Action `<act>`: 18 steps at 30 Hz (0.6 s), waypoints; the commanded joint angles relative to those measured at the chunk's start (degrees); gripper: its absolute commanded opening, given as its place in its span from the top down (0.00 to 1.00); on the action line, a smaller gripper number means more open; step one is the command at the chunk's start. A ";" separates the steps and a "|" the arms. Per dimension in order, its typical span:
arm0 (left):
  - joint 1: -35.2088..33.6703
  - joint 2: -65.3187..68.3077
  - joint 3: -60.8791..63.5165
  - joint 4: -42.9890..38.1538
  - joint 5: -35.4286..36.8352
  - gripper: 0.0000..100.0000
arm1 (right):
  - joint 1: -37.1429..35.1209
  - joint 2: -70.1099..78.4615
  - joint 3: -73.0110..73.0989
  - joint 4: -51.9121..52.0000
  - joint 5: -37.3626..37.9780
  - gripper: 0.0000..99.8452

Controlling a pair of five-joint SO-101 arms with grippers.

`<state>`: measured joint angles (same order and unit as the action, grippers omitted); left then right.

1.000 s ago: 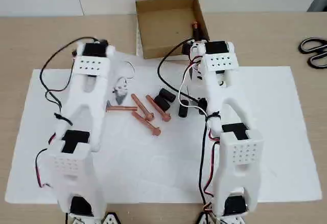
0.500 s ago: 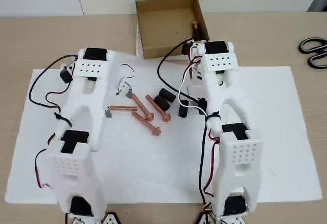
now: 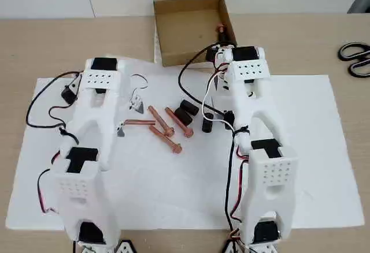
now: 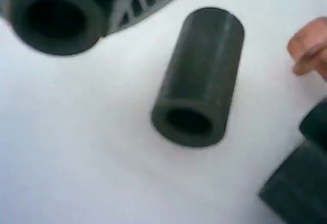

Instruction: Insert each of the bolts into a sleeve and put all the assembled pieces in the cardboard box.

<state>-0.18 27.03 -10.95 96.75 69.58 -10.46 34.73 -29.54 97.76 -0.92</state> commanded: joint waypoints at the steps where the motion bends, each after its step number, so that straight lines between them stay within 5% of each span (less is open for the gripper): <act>1: -0.70 -0.44 1.45 -3.52 0.35 0.70 | -0.04 -4.70 -0.62 1.10 -0.09 1.00; 11: -2.20 -0.44 3.38 -8.26 0.35 0.88 | -0.04 -4.70 -0.62 1.10 -0.09 1.00; 18: -1.05 -0.44 3.38 -8.44 0.35 0.90 | -0.04 -4.70 -0.62 1.10 -0.09 1.00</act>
<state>-2.29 27.03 -7.52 88.75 69.93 -10.46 34.73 -29.54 97.76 -0.92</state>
